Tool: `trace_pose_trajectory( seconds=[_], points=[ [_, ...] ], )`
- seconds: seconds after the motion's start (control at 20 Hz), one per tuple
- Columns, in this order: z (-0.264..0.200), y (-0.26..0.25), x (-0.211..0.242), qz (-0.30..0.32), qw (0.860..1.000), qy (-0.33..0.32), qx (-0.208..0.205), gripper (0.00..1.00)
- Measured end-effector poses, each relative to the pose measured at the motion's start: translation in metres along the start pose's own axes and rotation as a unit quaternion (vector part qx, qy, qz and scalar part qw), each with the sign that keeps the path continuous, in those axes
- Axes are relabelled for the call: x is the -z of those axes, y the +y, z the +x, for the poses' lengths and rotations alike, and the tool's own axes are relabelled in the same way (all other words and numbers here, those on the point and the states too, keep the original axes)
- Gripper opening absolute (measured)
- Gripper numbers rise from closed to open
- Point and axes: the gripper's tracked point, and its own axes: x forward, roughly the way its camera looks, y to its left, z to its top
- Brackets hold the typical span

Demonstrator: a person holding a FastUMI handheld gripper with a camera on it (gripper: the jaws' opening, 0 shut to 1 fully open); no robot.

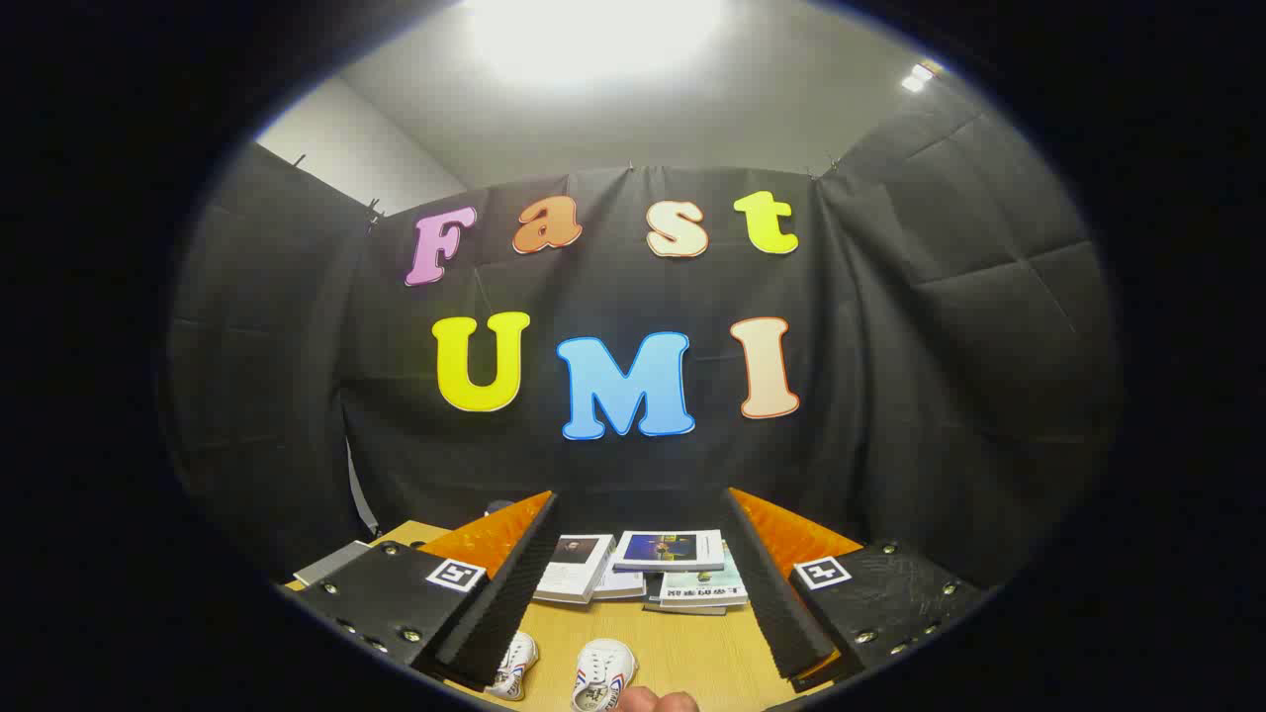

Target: Open the storage box then place both shoes into the box .Put the left shoe in first, then the right shoe, with the right side of both shoes facing outward in a uniform manner.

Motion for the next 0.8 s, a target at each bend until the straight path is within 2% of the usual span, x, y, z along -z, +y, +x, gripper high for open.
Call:
trace_pose_trajectory(
  seconds=[0.8],
  points=[
    [0.0071,0.0031,0.0069,-0.006,1.000,0.012,-0.005,0.98]
  ],
)
